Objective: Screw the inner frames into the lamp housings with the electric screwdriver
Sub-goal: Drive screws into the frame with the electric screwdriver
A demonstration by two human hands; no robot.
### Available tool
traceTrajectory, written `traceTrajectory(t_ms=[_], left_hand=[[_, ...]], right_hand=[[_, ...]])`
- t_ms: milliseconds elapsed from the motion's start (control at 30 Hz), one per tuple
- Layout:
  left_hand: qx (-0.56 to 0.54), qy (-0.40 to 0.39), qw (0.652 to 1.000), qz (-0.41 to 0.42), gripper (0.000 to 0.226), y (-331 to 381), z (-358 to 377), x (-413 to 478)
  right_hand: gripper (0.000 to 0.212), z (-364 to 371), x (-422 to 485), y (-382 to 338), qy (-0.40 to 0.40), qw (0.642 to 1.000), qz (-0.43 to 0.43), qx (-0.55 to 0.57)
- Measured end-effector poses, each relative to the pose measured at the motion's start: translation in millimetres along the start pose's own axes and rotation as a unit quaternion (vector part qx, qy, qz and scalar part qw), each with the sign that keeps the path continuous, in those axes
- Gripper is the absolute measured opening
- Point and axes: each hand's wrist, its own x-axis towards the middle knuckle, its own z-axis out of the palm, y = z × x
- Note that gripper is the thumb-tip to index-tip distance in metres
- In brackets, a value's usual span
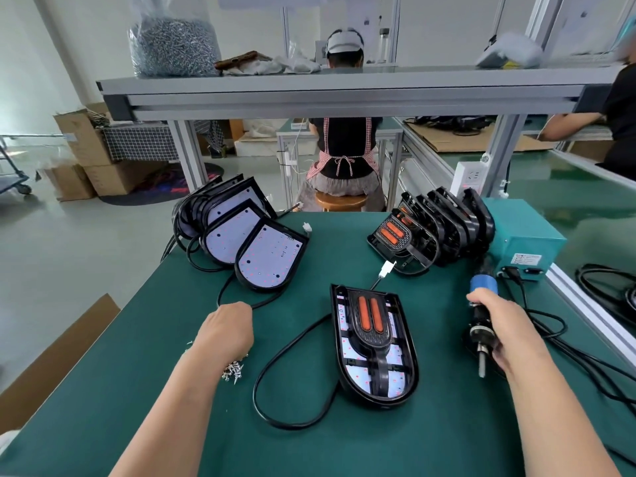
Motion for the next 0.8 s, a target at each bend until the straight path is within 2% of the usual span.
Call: traceTrajectory(t_ms=[100,233,300,367,433,500,667,800], left_hand=[[-0.060,0.013,0.998,-0.014,0.026,-4.2,1.3,1.1],[-0.173,0.045,0.984,-0.007,0.026,-3.6,-2.0,2.2],[-0.249,0.083,0.965,0.003,0.026,1.2,-2.8,0.5],[-0.345,0.102,0.933,0.013,0.024,9.4,-1.8,-3.3],[-0.466,0.097,0.879,0.018,0.021,20.6,0.3,-10.3],[-0.544,0.088,0.834,0.030,0.018,32.2,1.3,-19.8],[-0.649,0.007,0.759,0.057,0.008,64.1,2.9,-44.7],[-0.702,-0.074,0.705,0.070,0.009,87.3,4.8,-63.9]], right_hand=[[0.014,-6.4,-14.7,-2.1,-0.039,0.992,-0.011,0.122],[0.042,-8.8,-38.0,-9.4,-0.057,0.971,-0.049,0.225],[0.044,-4.6,-48.7,-14.0,-0.052,0.961,-0.072,0.260],[0.041,1.0,-58.4,-18.0,-0.062,0.945,-0.088,0.308],[0.035,5.3,-65.4,-20.2,-0.072,0.929,-0.095,0.349],[0.030,8.3,-69.9,-20.6,-0.070,0.930,-0.098,0.348],[0.026,18.3,-73.3,-10.0,-0.062,0.945,-0.066,0.314],[0.030,24.7,-73.2,-5.7,0.004,0.921,-0.039,0.388]])
